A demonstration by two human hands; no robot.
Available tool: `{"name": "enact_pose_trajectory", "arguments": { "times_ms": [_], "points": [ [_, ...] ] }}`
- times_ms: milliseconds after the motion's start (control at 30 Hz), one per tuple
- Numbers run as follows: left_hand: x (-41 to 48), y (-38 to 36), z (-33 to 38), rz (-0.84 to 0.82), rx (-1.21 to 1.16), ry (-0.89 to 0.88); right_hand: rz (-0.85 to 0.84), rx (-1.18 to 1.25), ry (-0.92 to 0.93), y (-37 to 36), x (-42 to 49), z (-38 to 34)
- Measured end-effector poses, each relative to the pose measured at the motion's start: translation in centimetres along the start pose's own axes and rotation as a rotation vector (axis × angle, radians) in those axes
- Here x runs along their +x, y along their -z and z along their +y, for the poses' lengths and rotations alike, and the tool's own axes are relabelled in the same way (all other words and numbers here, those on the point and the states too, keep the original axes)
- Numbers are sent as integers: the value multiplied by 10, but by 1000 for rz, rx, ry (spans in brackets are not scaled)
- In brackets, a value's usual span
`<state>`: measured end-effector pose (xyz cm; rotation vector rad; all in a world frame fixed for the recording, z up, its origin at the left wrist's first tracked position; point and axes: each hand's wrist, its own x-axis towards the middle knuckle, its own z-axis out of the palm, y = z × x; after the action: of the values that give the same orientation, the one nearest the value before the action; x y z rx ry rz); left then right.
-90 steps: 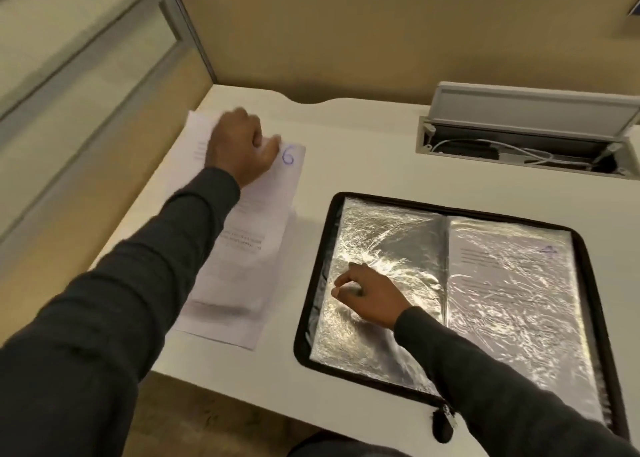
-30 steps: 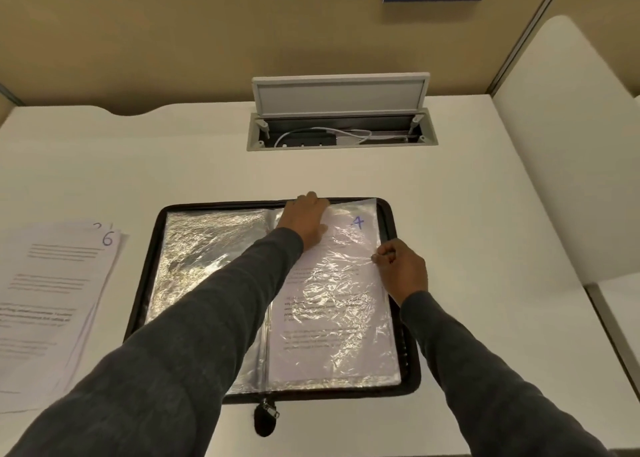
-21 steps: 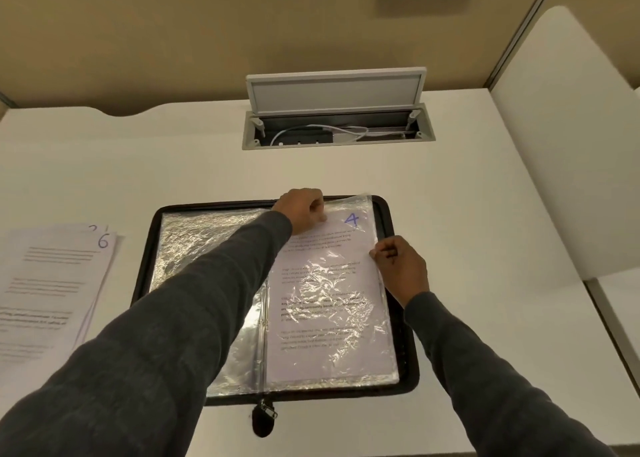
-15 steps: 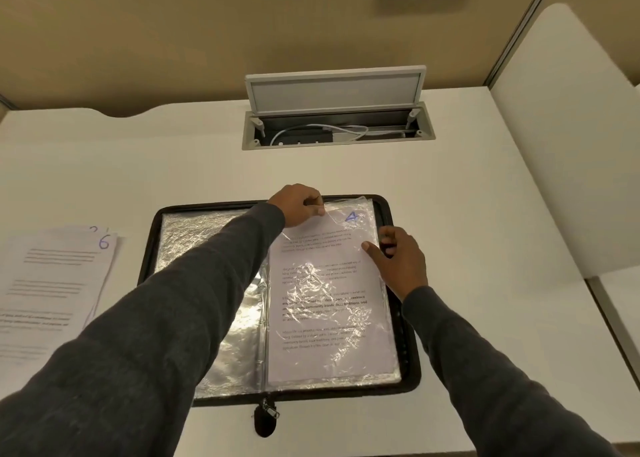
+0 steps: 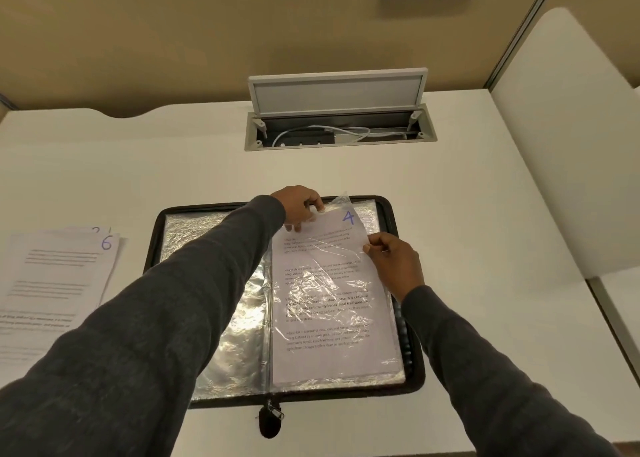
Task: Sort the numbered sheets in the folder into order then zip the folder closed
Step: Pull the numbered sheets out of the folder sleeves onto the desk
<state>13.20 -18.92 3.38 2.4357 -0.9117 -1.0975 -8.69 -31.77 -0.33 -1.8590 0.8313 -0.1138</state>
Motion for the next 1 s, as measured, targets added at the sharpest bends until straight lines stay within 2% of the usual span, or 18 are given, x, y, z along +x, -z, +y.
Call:
{"name": "enact_pose_trajectory", "arguments": {
  "times_ms": [200, 300, 367, 433, 500, 533, 567, 700, 800, 900, 1000],
  "points": [
    [3, -1, 5, 69, 151, -73, 5, 63, 39, 0, -6, -2],
    [10, -1, 4, 245, 192, -121, 2, 61, 17, 0, -8, -3],
    [13, 1, 3, 362, 68, -103, -18, 45, 2, -1, -9, -1],
    [13, 6, 1, 319, 12, -96, -36, 40, -12, -2, -10, 1],
    [11, 11, 2, 169, 119, -96, -33, 23, -25, -4, -10, 2],
    [9, 14, 2, 149, 161, -90, -27, 16, -26, -4, -11, 2],
    [9, 18, 1, 191, 160, -85, -23, 11, -27, -4, -12, 2],
    [7, 39, -6, 573, -111, -56, -36, 6, -45, -7, -18, 4],
    [-3, 68, -12, 772, -135, -42, -62, 27, -92, -9, -21, 5],
    [-16, 105, -25, 872, -214, -83, -99, 93, -125, -11, -25, 1],
    [-37, 139, -38, 849, -273, -164, -129, 109, -122, -15, -28, -10]
  ]
}}
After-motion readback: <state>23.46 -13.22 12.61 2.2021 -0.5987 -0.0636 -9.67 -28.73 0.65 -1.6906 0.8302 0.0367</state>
